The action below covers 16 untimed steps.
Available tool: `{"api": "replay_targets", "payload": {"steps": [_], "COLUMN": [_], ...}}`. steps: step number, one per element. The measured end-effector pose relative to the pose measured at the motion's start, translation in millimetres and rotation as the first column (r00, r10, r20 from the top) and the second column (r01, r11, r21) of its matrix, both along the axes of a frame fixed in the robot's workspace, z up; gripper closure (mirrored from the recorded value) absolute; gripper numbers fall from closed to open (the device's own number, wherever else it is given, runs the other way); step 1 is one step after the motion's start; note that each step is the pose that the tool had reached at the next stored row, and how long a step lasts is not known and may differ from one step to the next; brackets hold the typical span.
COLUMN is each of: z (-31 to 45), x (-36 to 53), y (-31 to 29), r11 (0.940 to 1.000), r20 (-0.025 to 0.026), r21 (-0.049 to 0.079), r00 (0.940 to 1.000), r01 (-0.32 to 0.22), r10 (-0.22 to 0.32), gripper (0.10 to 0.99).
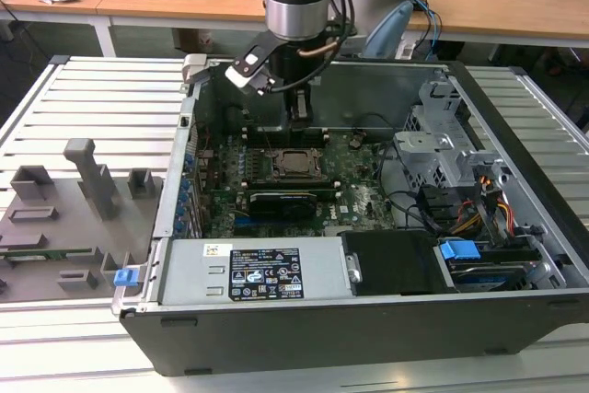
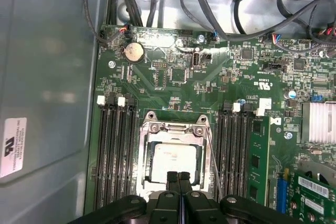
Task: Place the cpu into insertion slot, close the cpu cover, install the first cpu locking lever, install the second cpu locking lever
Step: 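Install the first cpu locking lever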
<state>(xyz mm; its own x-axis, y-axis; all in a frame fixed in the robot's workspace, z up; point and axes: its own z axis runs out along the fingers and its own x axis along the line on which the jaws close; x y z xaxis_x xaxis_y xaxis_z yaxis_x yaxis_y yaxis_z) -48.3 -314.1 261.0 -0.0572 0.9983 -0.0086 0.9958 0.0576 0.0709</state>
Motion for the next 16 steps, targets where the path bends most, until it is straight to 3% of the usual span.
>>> {"api": "replay_targets", "payload": {"steps": [6,11,16], "z": [16.7,17.1,17.2], "x": [0.3,0.4,0.4], "y": [0.0,0.4,0.4], "r11": [1.0,1.0,0.9978], "r20": [-0.0181,-0.02,-0.0209], "r21": [0.0,0.0,0.0], "r00": [0.9998,0.9998,0.9976], "r01": [0.001,-0.005,-0.066], "r10": [-0.001,0.005,0.066], "gripper": [0.98,0.98,0.98]}}
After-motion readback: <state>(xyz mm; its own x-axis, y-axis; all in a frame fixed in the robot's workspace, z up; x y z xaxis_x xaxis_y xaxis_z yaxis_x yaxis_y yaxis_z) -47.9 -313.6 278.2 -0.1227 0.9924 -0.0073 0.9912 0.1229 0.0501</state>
